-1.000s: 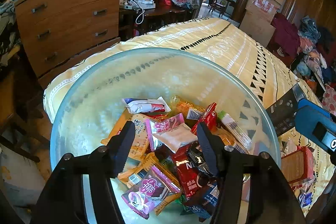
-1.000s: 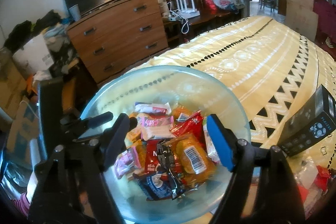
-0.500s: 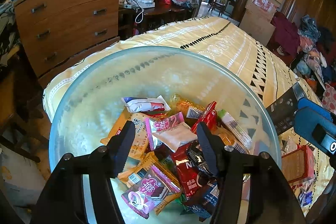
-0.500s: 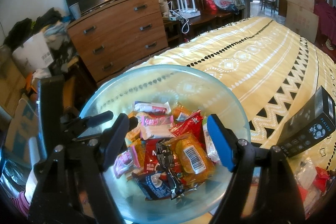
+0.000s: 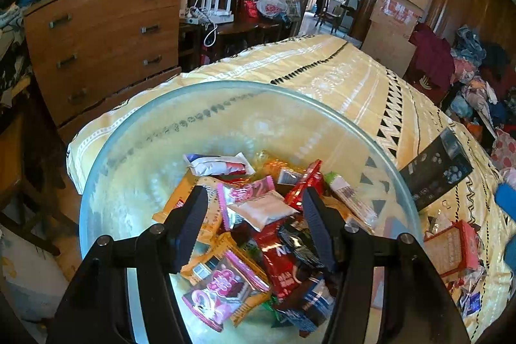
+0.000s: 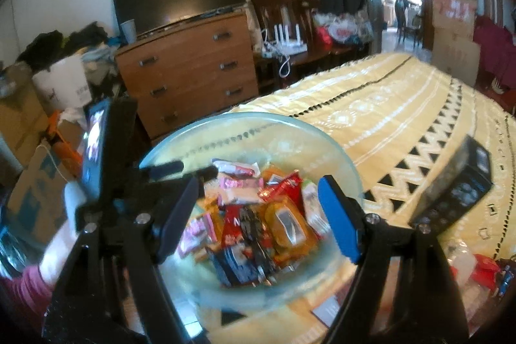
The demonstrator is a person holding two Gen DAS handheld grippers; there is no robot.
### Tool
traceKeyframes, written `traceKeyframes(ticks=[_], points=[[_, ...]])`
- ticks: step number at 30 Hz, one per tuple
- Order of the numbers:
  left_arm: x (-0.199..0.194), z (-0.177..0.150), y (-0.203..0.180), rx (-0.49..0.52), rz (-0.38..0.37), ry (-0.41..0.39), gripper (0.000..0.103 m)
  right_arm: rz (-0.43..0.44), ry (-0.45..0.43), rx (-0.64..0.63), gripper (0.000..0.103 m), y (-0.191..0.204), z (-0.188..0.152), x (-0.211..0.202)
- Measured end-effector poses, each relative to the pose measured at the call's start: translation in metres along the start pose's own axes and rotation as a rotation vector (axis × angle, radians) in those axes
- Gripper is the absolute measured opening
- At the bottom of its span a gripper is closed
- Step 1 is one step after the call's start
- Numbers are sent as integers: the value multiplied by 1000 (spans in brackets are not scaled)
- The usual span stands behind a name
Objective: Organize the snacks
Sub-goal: 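Move both grippers back toward the snack pile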
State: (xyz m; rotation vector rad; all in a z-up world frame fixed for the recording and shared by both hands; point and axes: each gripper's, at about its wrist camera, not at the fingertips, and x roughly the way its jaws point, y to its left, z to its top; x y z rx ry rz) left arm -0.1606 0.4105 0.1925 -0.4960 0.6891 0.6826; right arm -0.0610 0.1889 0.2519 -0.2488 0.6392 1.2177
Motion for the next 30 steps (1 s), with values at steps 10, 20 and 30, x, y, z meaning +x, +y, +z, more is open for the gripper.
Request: traceKeyframes(ticks=[10,20,30], points=[[-79,-41,-108,263,-180,-177,62,-180,-14,54,78,-43,-117,-96],[-111,-142,-255,578,-520,-59,62,-375,125,419,78,-160,-265,-173],[-84,-202,-312,666,-534,145,62,-512,-80,918,74,-369,-348,-252]])
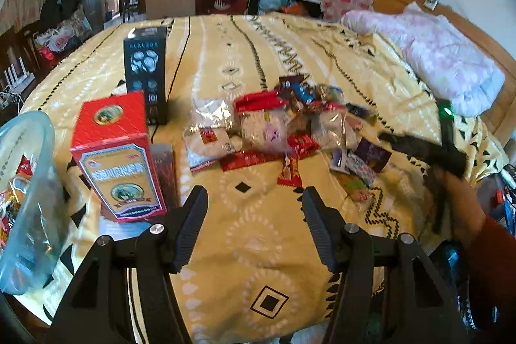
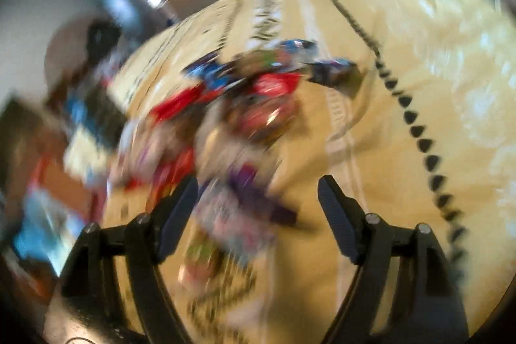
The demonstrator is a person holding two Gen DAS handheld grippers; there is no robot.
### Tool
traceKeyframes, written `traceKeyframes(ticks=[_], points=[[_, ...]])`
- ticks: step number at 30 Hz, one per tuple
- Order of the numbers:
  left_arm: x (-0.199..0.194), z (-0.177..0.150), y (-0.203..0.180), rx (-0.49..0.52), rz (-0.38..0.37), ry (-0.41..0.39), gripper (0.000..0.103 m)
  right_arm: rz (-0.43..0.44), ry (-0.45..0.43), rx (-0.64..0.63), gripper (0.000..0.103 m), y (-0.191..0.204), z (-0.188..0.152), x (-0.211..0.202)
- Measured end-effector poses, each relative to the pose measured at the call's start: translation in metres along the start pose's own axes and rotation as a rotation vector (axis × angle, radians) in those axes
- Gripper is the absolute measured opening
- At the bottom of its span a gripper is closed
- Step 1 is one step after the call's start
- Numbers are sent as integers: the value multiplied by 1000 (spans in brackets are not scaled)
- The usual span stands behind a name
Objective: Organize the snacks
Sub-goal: 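Move both grippers back toward the snack pile, then grasp the red foil packet with the left gripper while the right grasps a clear peanut packet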
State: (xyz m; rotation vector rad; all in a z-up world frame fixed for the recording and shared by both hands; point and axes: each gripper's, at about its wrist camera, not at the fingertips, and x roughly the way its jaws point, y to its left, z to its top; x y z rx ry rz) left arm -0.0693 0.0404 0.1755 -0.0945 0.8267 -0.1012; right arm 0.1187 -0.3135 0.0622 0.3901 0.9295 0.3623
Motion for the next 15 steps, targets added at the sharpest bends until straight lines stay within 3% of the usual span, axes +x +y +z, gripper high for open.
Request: traceKeyframes(ticks=[2,4,6,8,9,11,15], points=[[5,-1,-2,-1,6,14,62,56,39,44,68,-1,7,33],[10,-3,-4,7,18,26,62,131,122,7,69,26,-2,62],[14,-5,-5,13,22,40,62,183,218,-144,68,75,-22,81],[14,-6,-6,15,26,43,62,281,279,-242,61,109,-35,78],[14,-7,-5,16,26,43,62,305,271,-286,61,122,-37,67],[13,-7,-5,15,26,42,62,265,198,-329,62,127,-34,36],[18,-11,2,-12,21,47,62,113,64,-258,64,88,-27,-20]])
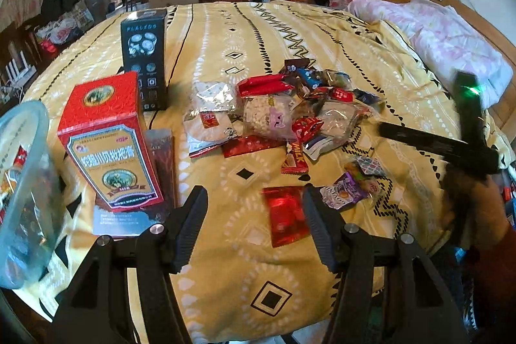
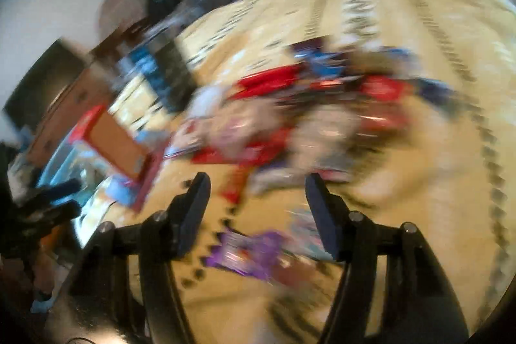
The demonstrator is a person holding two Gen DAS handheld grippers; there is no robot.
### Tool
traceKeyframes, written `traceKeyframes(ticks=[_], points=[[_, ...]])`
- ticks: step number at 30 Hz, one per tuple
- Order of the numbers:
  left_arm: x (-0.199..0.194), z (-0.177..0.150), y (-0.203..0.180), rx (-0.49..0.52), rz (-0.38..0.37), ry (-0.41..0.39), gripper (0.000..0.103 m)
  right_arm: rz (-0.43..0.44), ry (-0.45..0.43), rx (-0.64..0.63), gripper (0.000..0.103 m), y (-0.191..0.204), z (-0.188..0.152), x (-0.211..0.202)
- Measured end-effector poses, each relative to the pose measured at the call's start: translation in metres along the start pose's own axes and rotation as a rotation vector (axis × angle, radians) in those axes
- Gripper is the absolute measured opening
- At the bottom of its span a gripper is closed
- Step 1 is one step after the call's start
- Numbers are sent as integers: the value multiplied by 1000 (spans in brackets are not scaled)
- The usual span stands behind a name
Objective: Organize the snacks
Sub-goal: 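Grasp the red foil packet with the left gripper while the right grasps a clear peanut packet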
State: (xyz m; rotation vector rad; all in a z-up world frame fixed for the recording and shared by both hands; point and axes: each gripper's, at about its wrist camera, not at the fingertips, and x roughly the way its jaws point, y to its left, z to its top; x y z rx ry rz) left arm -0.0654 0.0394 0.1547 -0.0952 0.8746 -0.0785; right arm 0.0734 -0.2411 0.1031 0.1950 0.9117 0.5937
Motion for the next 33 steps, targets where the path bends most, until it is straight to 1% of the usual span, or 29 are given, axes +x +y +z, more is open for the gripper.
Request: traceKeyframes(ticks=[1,3,5,6,8,12,15,17,18,19,21,25,27,29,30,33], points=[[3,-2,2,-6,-2,7,62,-45,0,29,64,-8,-7,-7],[10,-5,4,-17,-7,27,62,-78,33,51,64,-16,-24,-12],[18,-10,5,-22,-23,48,62,-77,90,36,64,-13,-42,-7],[24,-14,4,-25,-34,73,62,-68,116,31,64,-12,-50,-2],[33,-21,4,-33,-36,112,62,-62,143,28,64,-6,-63,4],[42,-31,0,-27,-35,153,62,-44,175,50,64,-4,-62,31],[44,-32,-5,-14,-39,161,62,-78,187,34,64,-1,-60,48],[46,-31,-7,-11,-45,164,62,-108,194,26,59,-3,-56,57],[48,-32,-8,-12,-51,168,62,-113,191,30,53,-5,-56,60],[49,-32,-8,-13,-54,172,62,-119,183,38,35,-7,-56,58],[56,-34,-7,-28,-70,189,62,-103,148,51,35,-9,-56,44],[75,-35,-8,-39,-97,203,62,-93,104,21,34,-1,-65,13],[86,-32,-8,-44,-101,197,62,-112,107,-9,34,3,-73,4],[98,-28,-10,-56,-105,196,62,-155,122,-39,35,4,-84,-1],[105,-27,-12,-59,-106,190,62,-165,137,-41,35,4,-88,2],[126,-27,-17,-64,-99,223,62,-171,168,-11,36,-5,-99,7]])
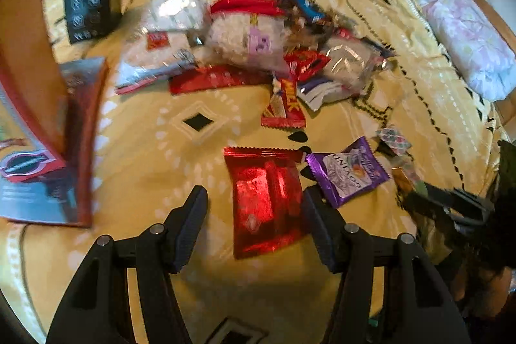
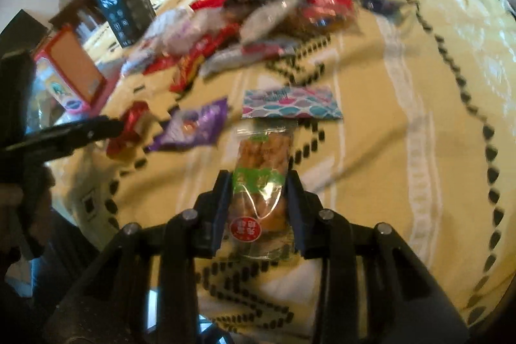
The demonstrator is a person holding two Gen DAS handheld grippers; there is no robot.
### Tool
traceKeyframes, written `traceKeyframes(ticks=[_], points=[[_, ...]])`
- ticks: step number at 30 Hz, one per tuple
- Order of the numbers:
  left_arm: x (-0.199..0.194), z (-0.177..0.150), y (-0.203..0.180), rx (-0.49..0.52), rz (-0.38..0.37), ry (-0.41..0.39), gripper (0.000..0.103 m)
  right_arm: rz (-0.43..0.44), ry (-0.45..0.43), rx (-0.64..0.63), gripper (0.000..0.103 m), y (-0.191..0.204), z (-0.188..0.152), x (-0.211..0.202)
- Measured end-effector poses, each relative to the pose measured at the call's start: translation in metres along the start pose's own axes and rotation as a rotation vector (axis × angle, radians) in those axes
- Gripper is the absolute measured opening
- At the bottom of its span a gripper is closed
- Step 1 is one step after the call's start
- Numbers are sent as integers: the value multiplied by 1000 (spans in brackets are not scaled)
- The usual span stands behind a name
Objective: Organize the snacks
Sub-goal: 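Grasp the red foil packet with the left gripper while the right grasps a clear peanut packet, then carry the red packet with the left gripper while the right carries the peanut packet to the bowl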
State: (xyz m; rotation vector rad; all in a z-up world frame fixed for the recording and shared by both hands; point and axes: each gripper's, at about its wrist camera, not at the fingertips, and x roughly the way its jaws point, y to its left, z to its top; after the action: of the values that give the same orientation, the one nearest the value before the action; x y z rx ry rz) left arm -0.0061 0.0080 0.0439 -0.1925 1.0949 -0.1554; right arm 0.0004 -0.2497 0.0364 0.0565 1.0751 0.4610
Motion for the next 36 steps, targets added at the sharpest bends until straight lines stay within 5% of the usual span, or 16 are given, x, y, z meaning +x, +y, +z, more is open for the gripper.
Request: traceKeyframes(ticks=[13,15,21,22,24,25,36], points=[[13,-3,-12,66,76,-38,65,-19,24,-1,41,4,-2,10],[12,-6,-16,90,104,-55,78,-17,25,7,41,4,-1,8],[13,-7,-13,92,109,-71,78,-14,30,9,41,3,0,9],[13,-6,-13,98,106,-74,77,-14,30,7,41,3,0,9],[14,-7,-13,103,83,-63,39,-17,30,2,40,3,0,9],[15,-7,-14,109,78,-50,35,-18,28,2,37,3,-1,9],[-48,4,-18,83,-20,-167,30,13,-55,13,35,12,12,-20]])
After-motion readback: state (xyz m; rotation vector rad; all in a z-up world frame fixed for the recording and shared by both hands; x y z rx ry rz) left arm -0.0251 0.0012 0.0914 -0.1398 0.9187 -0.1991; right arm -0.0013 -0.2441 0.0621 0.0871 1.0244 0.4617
